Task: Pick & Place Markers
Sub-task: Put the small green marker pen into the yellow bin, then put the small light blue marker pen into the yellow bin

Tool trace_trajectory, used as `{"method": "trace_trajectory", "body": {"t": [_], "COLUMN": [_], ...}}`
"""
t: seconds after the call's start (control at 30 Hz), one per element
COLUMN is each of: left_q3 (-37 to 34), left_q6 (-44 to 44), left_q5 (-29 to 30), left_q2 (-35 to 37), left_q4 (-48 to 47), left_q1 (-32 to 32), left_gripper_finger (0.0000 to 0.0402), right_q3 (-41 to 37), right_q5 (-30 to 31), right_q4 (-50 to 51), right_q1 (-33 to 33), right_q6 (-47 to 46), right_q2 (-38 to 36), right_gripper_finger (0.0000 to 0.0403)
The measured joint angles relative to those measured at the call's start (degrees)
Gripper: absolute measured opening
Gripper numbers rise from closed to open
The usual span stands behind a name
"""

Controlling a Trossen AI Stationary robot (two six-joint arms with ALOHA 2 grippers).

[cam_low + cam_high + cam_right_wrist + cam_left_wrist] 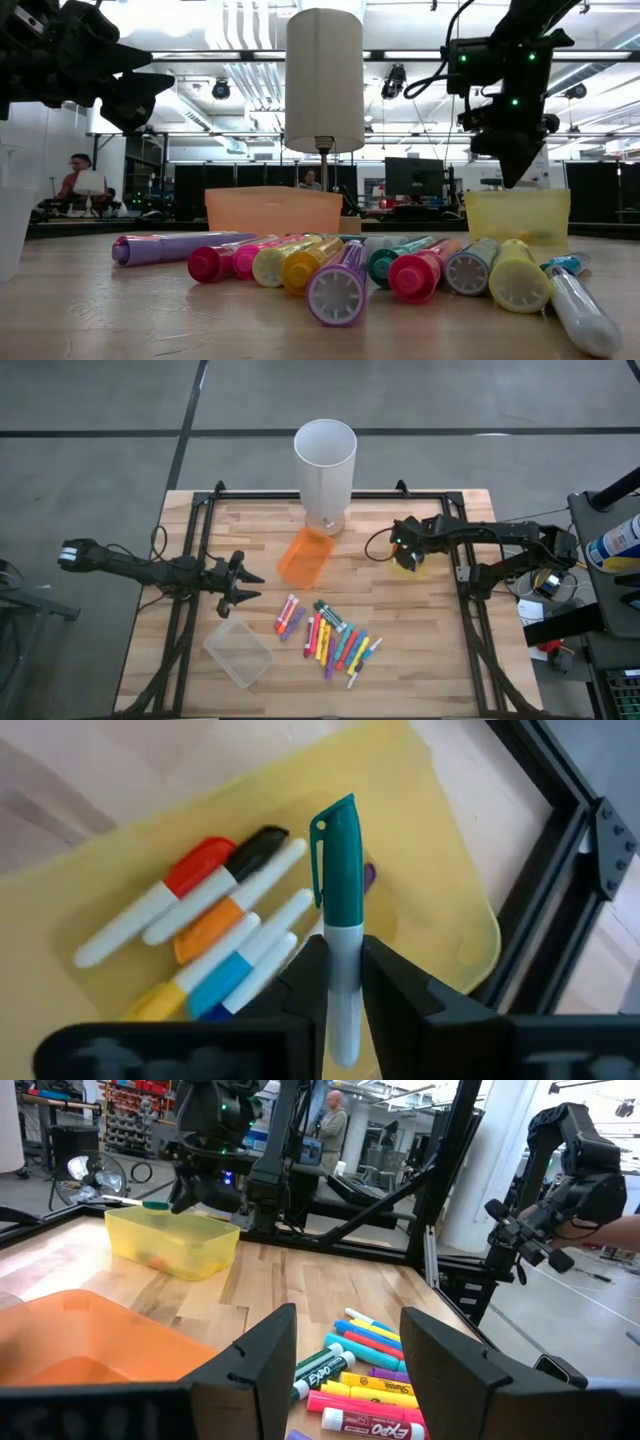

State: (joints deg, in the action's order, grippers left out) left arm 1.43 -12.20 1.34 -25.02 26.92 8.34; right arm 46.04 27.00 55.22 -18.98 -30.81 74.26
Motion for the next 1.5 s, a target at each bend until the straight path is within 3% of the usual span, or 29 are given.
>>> {"method": "trace_trajectory", "body": {"t": [0.3, 0.5, 0.83, 1.23, 1.5], "left_q3": [0.0, 0.0, 0.0, 0.0, 0.0], "left_q6": [0.0, 0.0, 0.0, 0.0, 0.0], "left_q5": [0.0, 0.0, 0.0, 0.0, 0.0], "left_q2": [0.0, 0.0, 0.0, 0.0, 0.0], "left_q4": [0.0, 0.0, 0.0, 0.0, 0.0], "left_q1": [0.0, 0.0, 0.0, 0.0, 0.0], "left_gripper_finger": [0.0174, 0.0174, 0.0174, 0.0174, 0.0174], "right_q3": [0.0, 1.6, 8.0, 10.5, 10.3], "right_q5": [0.0, -1.2, -9.0, -9.6, -22.7], "right_q4": [-2.5, -1.3, -2.4, -4.2, -10.4], "right_q1": [0.1, 1.0, 10.4, 21.6, 28.2], "right_q6": [0.0, 2.7, 11.9, 14.4, 14.7], "right_q2": [0.0, 0.0, 0.0, 0.0, 0.8], "right_gripper_finger": [0.0126, 0.0153, 0.0148, 0.0132, 0.0133]}}
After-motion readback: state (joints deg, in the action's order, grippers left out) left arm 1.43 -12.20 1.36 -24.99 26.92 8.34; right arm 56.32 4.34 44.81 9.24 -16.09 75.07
